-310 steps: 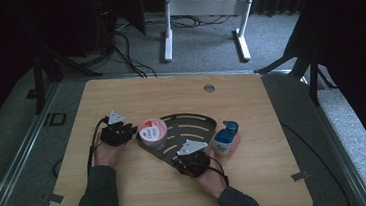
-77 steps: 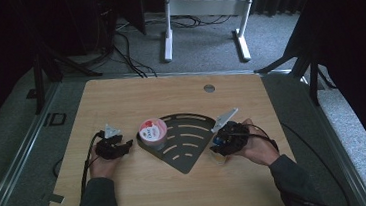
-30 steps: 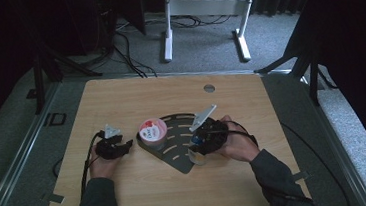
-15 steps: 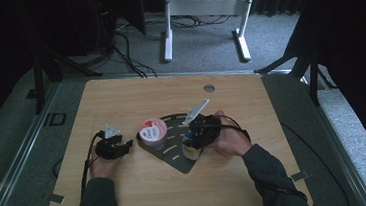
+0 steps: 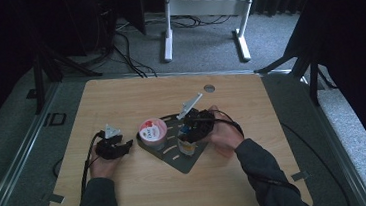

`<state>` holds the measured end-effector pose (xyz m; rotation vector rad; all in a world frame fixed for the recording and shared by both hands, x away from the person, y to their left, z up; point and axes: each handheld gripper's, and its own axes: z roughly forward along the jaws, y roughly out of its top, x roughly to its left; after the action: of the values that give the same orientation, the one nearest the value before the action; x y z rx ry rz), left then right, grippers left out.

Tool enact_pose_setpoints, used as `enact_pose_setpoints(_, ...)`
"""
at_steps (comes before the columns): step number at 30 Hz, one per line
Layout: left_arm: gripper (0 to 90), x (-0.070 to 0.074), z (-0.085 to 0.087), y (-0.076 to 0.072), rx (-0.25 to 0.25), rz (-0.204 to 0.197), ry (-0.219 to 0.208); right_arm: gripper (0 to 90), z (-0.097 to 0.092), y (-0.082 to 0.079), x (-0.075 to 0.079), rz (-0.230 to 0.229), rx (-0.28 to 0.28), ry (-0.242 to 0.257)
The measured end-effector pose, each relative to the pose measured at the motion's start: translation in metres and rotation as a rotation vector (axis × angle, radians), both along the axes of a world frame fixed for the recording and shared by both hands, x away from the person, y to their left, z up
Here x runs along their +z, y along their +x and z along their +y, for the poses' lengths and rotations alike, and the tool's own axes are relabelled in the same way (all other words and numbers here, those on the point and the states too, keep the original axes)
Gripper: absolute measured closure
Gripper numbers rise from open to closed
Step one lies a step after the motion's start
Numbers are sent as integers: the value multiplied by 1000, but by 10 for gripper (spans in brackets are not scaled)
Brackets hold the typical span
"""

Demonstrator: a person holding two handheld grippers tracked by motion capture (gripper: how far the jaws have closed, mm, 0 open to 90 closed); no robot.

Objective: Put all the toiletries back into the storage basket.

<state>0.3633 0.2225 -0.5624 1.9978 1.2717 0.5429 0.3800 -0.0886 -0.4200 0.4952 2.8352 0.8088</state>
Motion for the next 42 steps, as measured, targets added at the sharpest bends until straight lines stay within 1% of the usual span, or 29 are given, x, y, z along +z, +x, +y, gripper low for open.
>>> enact_pose_setpoints(16,487,0,0,0,-2,-1,3,564,15,21,-4,0,-7,-8)
enact_pose_setpoints(22,486,0,-1,0,-2,-1,1,565,21,30,-7,-3,-19,-3)
enact_pose_setpoints(29,486,0,-1,0,-4,-1,2,564,26,37,-8,1,-24,4)
enact_pose_setpoints(34,485,0,-1,0,-5,0,2,564,30,42,-10,-5,-27,0)
enact_pose_setpoints(37,486,0,-1,0,-4,0,1,564,32,50,-11,-4,-30,7)
enact_pose_setpoints(42,486,0,-1,0,-4,0,2,564,36,55,-11,-5,-34,5)
